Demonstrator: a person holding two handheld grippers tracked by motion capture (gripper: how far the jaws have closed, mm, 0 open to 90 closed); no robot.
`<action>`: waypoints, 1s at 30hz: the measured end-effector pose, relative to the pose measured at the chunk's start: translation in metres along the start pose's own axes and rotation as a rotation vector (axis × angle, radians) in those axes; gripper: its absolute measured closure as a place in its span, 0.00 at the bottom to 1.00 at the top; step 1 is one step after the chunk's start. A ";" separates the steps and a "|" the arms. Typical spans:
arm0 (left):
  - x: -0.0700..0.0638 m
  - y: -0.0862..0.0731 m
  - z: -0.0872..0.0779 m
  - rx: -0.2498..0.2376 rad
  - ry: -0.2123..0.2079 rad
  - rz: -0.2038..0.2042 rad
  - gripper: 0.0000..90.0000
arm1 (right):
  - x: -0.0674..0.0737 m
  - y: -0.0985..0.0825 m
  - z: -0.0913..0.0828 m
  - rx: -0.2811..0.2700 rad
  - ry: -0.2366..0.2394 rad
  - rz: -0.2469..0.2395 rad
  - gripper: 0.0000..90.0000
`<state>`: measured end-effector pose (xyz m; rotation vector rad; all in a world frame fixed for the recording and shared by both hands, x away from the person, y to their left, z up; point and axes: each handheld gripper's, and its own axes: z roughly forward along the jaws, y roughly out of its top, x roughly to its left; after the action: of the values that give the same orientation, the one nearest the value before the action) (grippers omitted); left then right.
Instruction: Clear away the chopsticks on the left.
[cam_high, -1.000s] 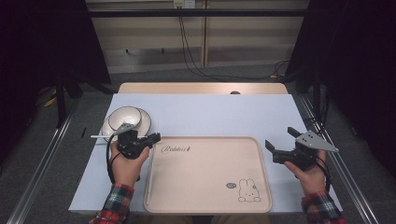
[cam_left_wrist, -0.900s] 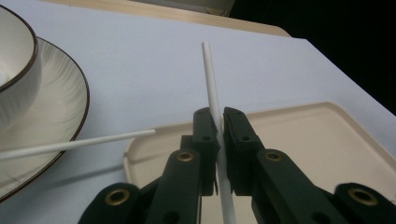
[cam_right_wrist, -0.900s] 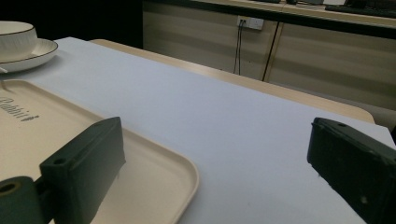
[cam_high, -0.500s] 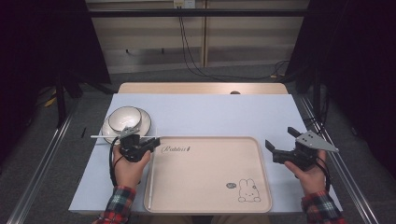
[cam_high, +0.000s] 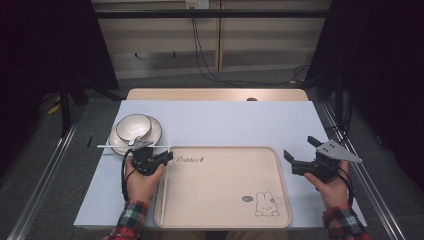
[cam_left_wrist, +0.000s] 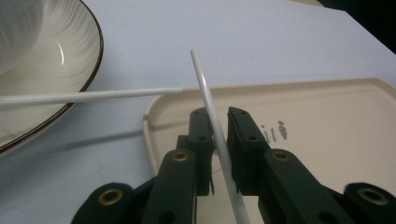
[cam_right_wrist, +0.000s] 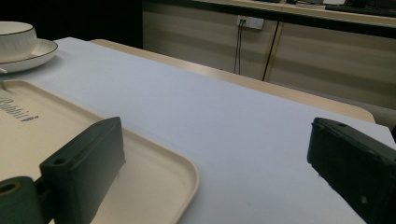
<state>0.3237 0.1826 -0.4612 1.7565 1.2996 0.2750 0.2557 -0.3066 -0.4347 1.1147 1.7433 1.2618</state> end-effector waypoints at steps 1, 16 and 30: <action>0.000 -0.001 0.001 -0.001 0.002 -0.006 0.89 | 0.000 0.000 0.000 0.000 0.000 0.000 0.04; 0.000 -0.010 0.010 0.049 0.017 0.018 0.87 | 0.000 0.000 0.000 0.003 0.003 0.001 0.04; 0.002 -0.015 0.013 0.084 0.043 0.035 0.86 | 0.000 0.000 0.000 0.006 0.009 0.000 0.04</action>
<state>0.3228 0.1782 -0.4805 1.8542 1.3287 0.2829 0.2557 -0.3061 -0.4351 1.1144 1.7550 1.2636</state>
